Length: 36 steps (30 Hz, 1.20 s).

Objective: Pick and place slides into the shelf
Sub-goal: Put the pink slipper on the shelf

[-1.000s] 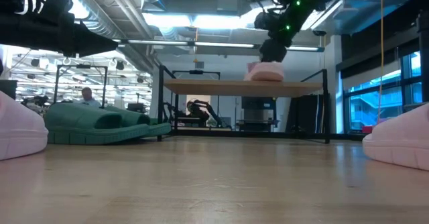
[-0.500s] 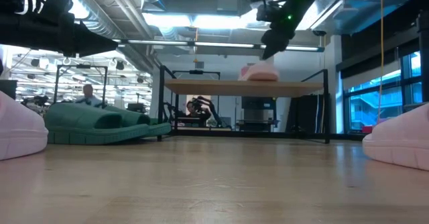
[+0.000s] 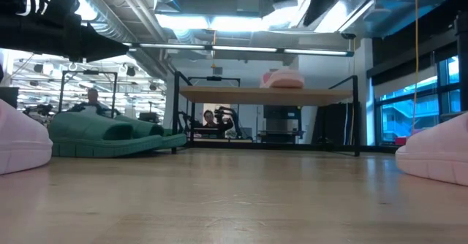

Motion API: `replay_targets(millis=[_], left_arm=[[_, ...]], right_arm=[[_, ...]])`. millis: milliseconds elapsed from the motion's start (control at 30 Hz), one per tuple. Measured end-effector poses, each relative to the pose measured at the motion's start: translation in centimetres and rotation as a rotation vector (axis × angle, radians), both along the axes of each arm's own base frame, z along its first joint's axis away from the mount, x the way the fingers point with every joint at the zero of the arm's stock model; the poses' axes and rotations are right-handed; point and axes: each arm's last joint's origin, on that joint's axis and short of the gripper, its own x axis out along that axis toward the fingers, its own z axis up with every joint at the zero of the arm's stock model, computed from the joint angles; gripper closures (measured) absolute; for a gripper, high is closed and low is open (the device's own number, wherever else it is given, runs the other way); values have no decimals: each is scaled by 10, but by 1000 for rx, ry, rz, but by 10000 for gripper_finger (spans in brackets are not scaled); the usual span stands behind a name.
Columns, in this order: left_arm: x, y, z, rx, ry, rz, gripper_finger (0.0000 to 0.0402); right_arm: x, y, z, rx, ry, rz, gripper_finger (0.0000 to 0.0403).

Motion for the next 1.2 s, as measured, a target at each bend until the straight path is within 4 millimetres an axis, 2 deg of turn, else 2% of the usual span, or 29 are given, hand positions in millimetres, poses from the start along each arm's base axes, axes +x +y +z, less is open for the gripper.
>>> replay_targets(millis=[133, 267, 467, 667, 867, 1033, 1200], left_arm=[[0, 0, 0, 0, 0, 0, 237], [0, 0, 0, 0, -1, 0, 237], [0, 0, 0, 0, 0, 0, 237], [0, 0, 0, -1, -1, 0, 237], [0, 0, 0, -17, -12, -1, 237], [0, 0, 0, -18, -12, -1, 237], [0, 0, 0, -17, -11, -1, 237]], right_arm=[[-1, 45, -16, 49, 38, 63, 153], [-9, 86, -40, 33, 69, 43, 153], [-25, 134, -81, 77, 95, -22, 154], [-22, 177, -105, 84, 143, -9, 175], [-18, 206, -130, 54, 281, -34, 201], [-20, 220, -158, 36, 420, -77, 209], [-22, 230, -175, -6, 477, -73, 209]])
